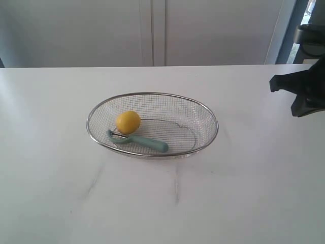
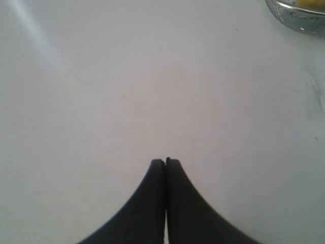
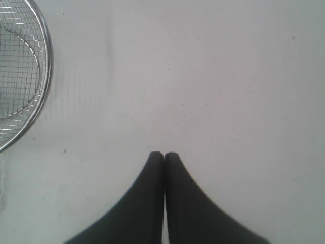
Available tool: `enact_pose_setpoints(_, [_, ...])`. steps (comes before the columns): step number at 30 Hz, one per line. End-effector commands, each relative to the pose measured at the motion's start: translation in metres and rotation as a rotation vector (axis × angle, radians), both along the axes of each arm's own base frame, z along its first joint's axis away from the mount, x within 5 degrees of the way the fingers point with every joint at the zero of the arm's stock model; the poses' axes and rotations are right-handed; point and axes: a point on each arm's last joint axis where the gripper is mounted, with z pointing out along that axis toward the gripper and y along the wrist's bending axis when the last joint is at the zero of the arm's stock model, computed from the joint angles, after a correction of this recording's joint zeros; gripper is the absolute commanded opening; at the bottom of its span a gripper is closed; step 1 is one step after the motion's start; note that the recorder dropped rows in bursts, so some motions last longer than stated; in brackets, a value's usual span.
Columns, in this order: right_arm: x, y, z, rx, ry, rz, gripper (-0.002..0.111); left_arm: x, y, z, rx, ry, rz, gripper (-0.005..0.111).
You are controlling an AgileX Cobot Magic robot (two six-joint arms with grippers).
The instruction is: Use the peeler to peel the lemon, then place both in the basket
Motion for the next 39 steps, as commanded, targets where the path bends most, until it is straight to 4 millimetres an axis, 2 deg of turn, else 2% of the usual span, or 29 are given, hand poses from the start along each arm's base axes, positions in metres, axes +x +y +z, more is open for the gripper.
enact_pose_setpoints(1, [-0.001, -0.003, 0.002, -0.003, -0.023, -0.010, 0.000, 0.000, 0.001, -0.007, 0.011, 0.012, 0.002, 0.000])
enact_pose_setpoints(8, [0.000, -0.003, 0.003, -0.003, -0.032, -0.011, 0.000, 0.002, 0.001, -0.024, 0.023, 0.034, 0.004, 0.000])
enact_pose_setpoints(39, [0.001, -0.003, 0.003, -0.003, -0.041, -0.013, 0.000, 0.003, -0.001, -0.023, -0.031, 0.018, 0.007, 0.000])
